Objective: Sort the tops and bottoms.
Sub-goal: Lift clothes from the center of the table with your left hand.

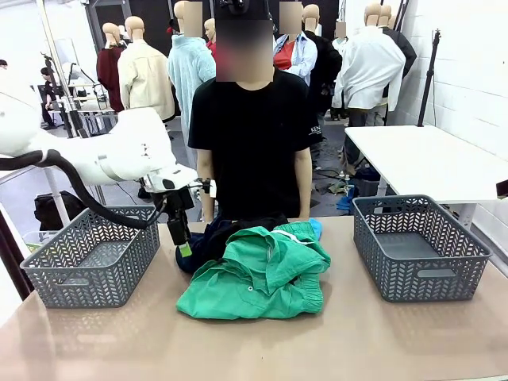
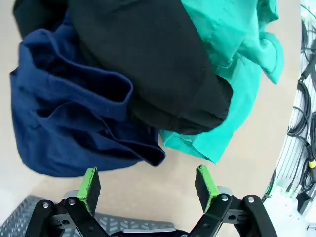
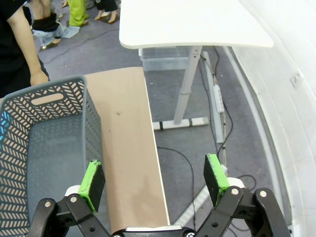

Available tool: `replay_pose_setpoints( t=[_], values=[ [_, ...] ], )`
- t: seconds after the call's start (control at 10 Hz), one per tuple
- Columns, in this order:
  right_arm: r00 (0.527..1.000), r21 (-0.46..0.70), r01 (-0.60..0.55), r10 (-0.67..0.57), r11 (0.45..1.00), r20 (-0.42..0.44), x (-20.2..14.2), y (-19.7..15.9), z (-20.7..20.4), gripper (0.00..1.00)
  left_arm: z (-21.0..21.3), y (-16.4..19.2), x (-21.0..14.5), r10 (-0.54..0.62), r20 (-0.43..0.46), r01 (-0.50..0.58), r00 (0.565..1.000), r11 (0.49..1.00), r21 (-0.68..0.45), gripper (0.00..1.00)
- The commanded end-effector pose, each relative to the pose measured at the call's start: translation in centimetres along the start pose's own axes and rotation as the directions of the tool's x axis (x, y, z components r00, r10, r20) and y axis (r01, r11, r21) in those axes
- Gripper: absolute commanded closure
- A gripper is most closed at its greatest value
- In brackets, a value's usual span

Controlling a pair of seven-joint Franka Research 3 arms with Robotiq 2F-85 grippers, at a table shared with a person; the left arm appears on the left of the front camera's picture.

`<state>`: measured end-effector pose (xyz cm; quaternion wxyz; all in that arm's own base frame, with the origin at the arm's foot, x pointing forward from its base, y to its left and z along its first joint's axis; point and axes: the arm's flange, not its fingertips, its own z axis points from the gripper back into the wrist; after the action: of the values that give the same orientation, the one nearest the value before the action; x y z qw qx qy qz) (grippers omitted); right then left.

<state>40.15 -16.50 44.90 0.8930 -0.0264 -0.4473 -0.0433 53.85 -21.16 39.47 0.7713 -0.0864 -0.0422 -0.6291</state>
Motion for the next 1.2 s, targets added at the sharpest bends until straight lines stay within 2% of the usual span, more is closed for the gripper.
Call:
replay_pose_setpoints(
  t=[0.0,0.1,0.3,0.5,0.7,1.0,1.1],
  values=[
    [1.000,-0.003,-0.007,0.007,1.000,-0.004,0.1,0.2,0.2,0.00,-0.9,1.4,0.4,-0.024,-0.016,0.024,1.000,0.999,-0.026,0.00],
    [1.000,-0.003,-0.007,0.007,1.000,-0.004,0.1,0.2,0.2,0.00,-1.6,1.3,0.1,-0.020,-0.014,0.020,1.000,0.999,-0.029,0.00],
    [1.000,-0.003,-0.007,0.007,1.000,-0.004,0.1,0.2,0.2,0.00,-3.0,1.8,-0.3,0.022,-0.004,-0.022,1.000,0.999,0.043,0.00],
    [1.000,-0.003,-0.007,0.007,1.000,-0.004,0.1,0.2,0.2,0.00,-3.3,2.2,-0.3,0.011,0.001,-0.011,1.000,1.000,0.010,0.00],
    [1.000,-0.003,-0.007,0.007,1.000,-0.004,0.1,0.2,0.2,0.00,-3.4,1.9,-0.4,-0.047,0.016,0.048,0.999,0.996,-0.081,0.40],
    [1.000,-0.003,-0.007,0.007,1.000,-0.004,0.1,0.2,0.2,0.00,-3.3,2.1,-0.8,-0.033,0.006,0.034,0.999,0.996,-0.083,1.00],
    [1.000,-0.003,-0.007,0.007,1.000,-0.004,0.1,0.2,0.2,0.00,-3.3,2.2,-0.8,-0.031,0.010,0.032,0.999,0.996,-0.081,1.00]
  ],
)
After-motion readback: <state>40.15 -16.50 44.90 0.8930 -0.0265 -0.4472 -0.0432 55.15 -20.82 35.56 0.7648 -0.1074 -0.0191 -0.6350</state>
